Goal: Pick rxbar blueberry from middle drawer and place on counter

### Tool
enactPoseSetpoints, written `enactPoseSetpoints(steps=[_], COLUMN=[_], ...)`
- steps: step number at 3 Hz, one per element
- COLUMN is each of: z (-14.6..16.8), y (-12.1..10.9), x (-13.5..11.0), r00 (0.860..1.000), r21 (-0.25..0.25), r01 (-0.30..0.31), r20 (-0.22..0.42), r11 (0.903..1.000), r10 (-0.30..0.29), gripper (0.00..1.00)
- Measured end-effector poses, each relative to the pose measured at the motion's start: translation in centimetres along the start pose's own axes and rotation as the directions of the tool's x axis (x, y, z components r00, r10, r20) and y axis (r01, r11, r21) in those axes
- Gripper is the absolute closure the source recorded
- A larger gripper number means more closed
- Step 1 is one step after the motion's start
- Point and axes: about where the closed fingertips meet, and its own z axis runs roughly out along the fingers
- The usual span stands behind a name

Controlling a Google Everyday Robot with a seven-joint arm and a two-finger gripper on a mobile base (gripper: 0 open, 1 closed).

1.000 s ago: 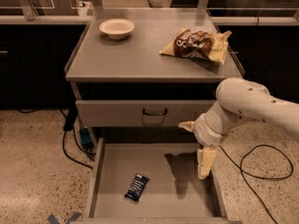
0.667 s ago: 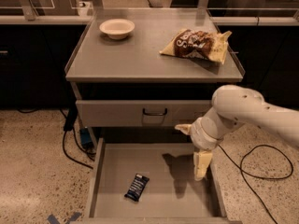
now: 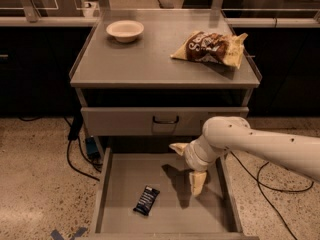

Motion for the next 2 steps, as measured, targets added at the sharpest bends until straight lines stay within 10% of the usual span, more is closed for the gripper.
enactPoseSetpoints(steps=[2], z=[7.3], y=[1.3], x=[-1.7], r00=[0.993], r21=[-0.104], r01=[0.106], r20=[0.063], r11=[0.9889], r10=[-0.099], gripper=[0.0])
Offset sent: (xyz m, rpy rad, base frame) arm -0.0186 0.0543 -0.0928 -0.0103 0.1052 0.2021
